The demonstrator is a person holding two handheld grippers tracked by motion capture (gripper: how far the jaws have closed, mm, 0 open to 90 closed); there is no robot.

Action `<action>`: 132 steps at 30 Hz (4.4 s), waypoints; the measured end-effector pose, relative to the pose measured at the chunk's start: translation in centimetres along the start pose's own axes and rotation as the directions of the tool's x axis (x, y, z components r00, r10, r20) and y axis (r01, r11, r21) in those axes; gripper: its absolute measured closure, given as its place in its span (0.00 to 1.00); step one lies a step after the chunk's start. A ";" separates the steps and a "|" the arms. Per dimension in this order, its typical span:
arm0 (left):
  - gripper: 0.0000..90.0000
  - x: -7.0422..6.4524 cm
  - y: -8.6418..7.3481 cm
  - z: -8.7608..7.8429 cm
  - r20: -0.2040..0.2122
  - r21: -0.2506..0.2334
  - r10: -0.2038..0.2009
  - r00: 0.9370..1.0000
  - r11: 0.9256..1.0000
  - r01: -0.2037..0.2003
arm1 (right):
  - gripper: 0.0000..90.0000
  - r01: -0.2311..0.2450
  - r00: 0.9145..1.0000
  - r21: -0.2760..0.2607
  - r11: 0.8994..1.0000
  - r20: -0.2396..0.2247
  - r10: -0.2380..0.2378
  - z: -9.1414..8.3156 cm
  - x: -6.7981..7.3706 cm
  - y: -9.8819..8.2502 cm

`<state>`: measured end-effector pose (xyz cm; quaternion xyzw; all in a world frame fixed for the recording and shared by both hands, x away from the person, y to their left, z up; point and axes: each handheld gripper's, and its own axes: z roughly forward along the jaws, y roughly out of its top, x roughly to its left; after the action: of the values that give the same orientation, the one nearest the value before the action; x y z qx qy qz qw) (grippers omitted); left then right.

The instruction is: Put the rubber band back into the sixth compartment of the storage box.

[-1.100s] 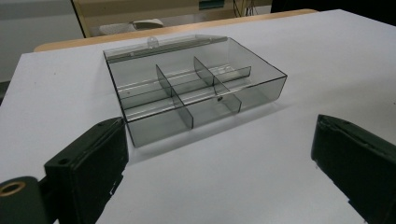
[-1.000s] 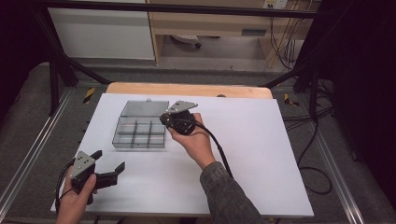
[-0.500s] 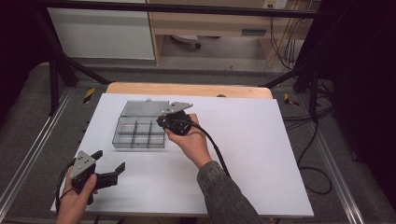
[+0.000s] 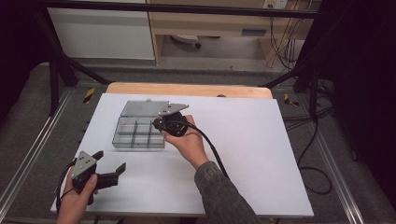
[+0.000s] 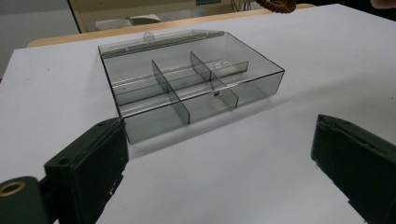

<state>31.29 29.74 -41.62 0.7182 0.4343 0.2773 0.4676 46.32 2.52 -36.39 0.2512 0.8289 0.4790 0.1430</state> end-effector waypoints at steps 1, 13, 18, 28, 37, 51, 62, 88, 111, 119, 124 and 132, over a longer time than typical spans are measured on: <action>0.05 0.0 0.0 0.0 0.000 0.001 0.000 1.000 1.000 0.000 | 0.94 -0.004 1.000 0.001 1.000 -0.006 0.004 0.1 0.0 0.0; 0.05 0.0 0.0 0.0 0.001 0.002 0.002 1.000 1.000 -0.002 | 0.94 -0.002 1.000 0.027 1.000 -0.029 0.003 0.6 0.5 -0.3; 0.05 0.0 0.0 0.0 0.001 0.002 0.001 1.000 1.000 -0.001 | 0.94 -0.001 0.999 0.028 1.000 -0.041 0.002 0.9 0.8 -0.4; 0.05 -0.1 0.0 0.0 0.004 0.004 0.005 1.000 1.000 -0.005 | 0.94 -0.004 0.998 0.044 0.999 -0.062 0.007 1.4 1.2 -0.7; 0.05 -0.1 0.0 0.1 0.005 0.004 0.005 1.000 1.000 -0.005 | 0.94 -0.002 0.997 0.063 0.998 -0.075 0.007 2.0 1.5 -1.0; 0.05 -0.2 0.0 0.1 0.013 0.007 0.007 1.000 1.000 -0.007 | 0.94 -0.014 0.996 0.071 0.997 -0.082 0.020 2.3 1.5 -1.2; 0.05 -0.2 0.0 0.1 0.015 0.008 0.008 1.000 1.000 -0.009 | 0.94 -0.033 0.996 0.086 0.996 -0.085 0.041 3.0 1.5 -1.6; 0.05 -0.3 0.0 0.2 0.023 0.013 0.012 1.000 1.000 -0.012 | 0.94 -0.081 0.993 0.127 0.989 -0.075 0.091 4.5 0.7 -2.5; 0.05 -0.3 0.0 0.2 0.027 0.012 0.019 0.999 1.000 -0.019 | 0.88 -0.103 0.992 0.167 0.980 -0.060 0.115 5.2 0.4 -3.1; 0.05 -0.4 0.0 0.2 0.023 0.016 0.027 0.999 0.999 -0.027 | 0.85 -0.108 0.991 0.132 0.985 -0.058 0.117 4.2 0.2 -2.6; 0.05 -0.4 0.0 0.2 0.024 0.017 0.028 0.999 0.999 -0.029 | 0.83 -0.110 0.992 0.103 0.989 -0.044 0.115 3.2 0.0 -2.5; 0.05 -0.5 0.0 0.3 0.021 0.019 0.035 0.999 0.999 -0.035 | 0.69 -0.158 0.987 0.042 0.986 -0.003 0.159 1.3 -1.0 -3.4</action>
<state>31.26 29.13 -41.78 0.7329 0.4196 0.2738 0.4602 46.82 1.52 -39.95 0.3177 0.8165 0.4723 0.0964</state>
